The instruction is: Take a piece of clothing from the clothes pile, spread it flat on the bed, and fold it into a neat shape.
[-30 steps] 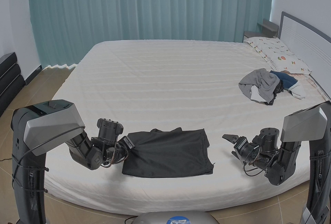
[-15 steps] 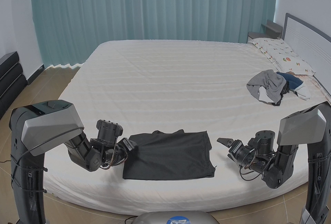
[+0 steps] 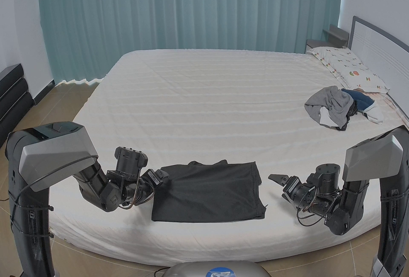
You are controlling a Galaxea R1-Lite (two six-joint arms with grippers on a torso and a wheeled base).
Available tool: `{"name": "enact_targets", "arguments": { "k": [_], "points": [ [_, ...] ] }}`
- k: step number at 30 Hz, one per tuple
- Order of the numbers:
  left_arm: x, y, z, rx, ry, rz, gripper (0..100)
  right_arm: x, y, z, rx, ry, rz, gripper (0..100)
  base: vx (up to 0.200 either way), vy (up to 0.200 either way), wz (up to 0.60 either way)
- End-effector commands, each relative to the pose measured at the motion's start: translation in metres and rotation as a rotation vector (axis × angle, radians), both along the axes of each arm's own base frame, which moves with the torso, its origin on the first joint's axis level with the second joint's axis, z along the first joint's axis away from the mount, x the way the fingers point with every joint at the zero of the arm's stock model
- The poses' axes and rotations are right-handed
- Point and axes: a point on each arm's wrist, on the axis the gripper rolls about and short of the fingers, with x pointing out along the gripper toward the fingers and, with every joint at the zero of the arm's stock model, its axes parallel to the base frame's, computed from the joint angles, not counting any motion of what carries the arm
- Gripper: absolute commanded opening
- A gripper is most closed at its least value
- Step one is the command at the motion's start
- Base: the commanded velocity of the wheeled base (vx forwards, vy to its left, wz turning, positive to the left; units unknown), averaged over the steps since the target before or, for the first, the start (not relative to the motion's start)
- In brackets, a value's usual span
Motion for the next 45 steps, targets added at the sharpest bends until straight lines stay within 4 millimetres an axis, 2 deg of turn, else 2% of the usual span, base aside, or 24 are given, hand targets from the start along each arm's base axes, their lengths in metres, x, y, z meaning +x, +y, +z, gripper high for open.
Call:
{"name": "enact_targets", "arguments": {
  "k": [1, 5, 9, 13, 16, 18, 19, 21, 22, 27, 30, 32, 35, 36, 38, 40, 41, 42, 45],
  "points": [
    [-0.002, 0.003, 0.005, -0.005, -0.008, 0.003, 100, -0.001, 0.001, 0.000, -0.002, -0.001, 0.005, 100, 0.000, 0.000, 0.00],
    [-0.001, 0.011, 0.018, -0.014, -0.039, 0.027, 100, -0.001, 0.001, 0.000, -0.042, -0.017, 0.023, 100, 0.000, 0.000, 0.00],
    [-0.002, 0.011, 0.018, -0.006, -0.052, 0.026, 100, -0.003, 0.000, -0.001, -0.085, -0.029, 0.043, 100, 0.000, 0.000, 0.00],
    [-0.002, 0.014, 0.027, -0.004, -0.091, 0.024, 100, -0.009, -0.002, 0.011, -0.142, -0.067, 0.061, 100, 0.000, 0.000, 0.00],
    [-0.012, 0.017, 0.036, 0.012, -0.104, 0.011, 100, -0.022, 0.008, 0.021, -0.166, -0.086, 0.104, 100, 0.000, 0.000, 0.00],
    [-0.012, 0.017, 0.036, 0.012, -0.104, 0.011, 100, -0.022, 0.008, 0.021, -0.166, -0.086, 0.104, 100, 0.000, 0.000, 0.00],
    [-0.026, 0.020, 0.061, -0.001, -0.153, 0.008, 100, -0.037, 0.013, 0.036, -0.210, -0.133, 0.122, 100, 0.000, 0.000, 0.00],
    [-0.042, 0.023, 0.084, -0.012, -0.201, -0.002, 100, -0.048, 0.014, 0.051, -0.256, -0.181, 0.129, 100, 0.000, 0.000, 0.00],
    [-0.046, 0.024, 0.089, -0.014, -0.211, -0.003, 100, -0.050, 0.014, 0.054, -0.264, -0.191, 0.129, 100, 0.000, 0.000, 0.00],
    [-0.094, 0.041, 0.144, 0.006, -0.377, -0.033, 100, -0.087, 0.000, 0.091, -0.368, -0.307, 0.117, 100, 0.000, 0.000, 0.00],
    [-0.112, 0.048, 0.162, 0.024, -0.449, -0.043, 100, -0.104, -0.009, 0.104, -0.413, -0.356, 0.109, 100, 0.000, 0.000, 0.00],
    [-0.135, 0.059, 0.181, 0.095, -0.545, -0.025, 100, -0.127, -0.021, 0.121, -0.464, -0.437, 0.105, 100, 0.000, 0.000, 0.00],
    [-0.157, 0.067, 0.195, 0.203, -0.634, -0.012, 100, -0.143, -0.033, 0.141, -0.511, -0.523, 0.048, 100, 0.000, 0.000, 0.00],
    [-0.157, 0.067, 0.195, 0.203, -0.634, -0.012, 100, -0.143, -0.033, 0.141, -0.511, -0.523, 0.048, 100, 0.000, 0.000, 0.00],
    [-0.178, 0.074, 0.205, 0.290, -0.706, 0.014, 100, -0.163, -0.045, 0.155, -0.570, -0.564, 0.009, 100, 0.000, 0.000, 0.00],
    [-0.189, 0.078, 0.211, 0.341, -0.745, 0.027, 100, -0.179, -0.052, 0.162, -0.611, -0.591, 0.011, 100, 0.000, 0.000, 0.00],
    [-0.189, 0.078, 0.211, 0.341, -0.745, 0.027, 100, -0.179, -0.052, 0.162, -0.611, -0.591, 0.011, 100, 0.000, 0.000, 0.00],
    [-0.202, 0.082, 0.216, 0.397, -0.771, 0.047, 100, -0.196, -0.060, 0.169, -0.651, -0.628, 0.014, 100, 0.000, 0.000, 0.00],
    [-0.225, 0.090, 0.222, 0.478, -0.790, 0.072, 100, -0.222, -0.072, 0.180, -0.693, -0.664, 0.013, 100, 0.000, 0.000, 0.00]
  ]
}}
